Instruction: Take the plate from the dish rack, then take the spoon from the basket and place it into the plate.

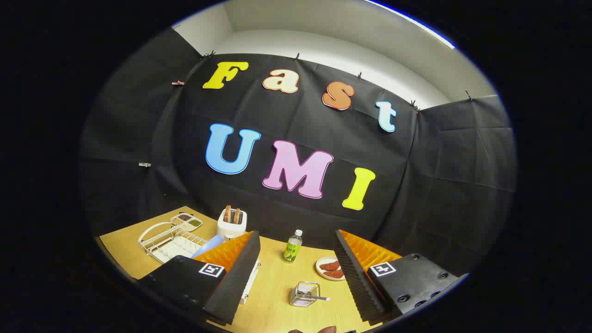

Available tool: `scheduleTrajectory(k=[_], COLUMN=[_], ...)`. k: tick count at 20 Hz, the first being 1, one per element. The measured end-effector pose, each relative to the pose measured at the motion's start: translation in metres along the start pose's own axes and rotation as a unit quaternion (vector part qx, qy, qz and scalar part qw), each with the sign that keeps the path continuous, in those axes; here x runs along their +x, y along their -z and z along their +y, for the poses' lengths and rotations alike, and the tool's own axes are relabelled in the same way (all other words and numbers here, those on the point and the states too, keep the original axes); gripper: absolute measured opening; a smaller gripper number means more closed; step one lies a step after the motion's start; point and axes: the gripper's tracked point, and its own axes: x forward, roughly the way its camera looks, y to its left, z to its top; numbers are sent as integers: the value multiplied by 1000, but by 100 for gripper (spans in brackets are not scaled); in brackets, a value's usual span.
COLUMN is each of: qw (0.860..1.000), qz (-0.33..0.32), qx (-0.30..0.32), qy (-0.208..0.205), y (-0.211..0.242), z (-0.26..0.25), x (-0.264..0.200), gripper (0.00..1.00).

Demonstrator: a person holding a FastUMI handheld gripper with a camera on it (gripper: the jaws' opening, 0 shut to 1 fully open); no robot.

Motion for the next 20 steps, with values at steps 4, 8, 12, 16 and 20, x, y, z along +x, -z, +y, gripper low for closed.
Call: scheduleTrajectory(k=[4,8,12,16,20], qw=[1000,1000,1000,1000,999], qz=[5,10,13,16,20], qx=[9,24,22,21,30], qy=[1,0,2,2,-2], y=[5,8,9,11,13], z=[-1,1,-2,-2,3], x=[3,5,7,9,12], gripper=[98,98,98,98,98])
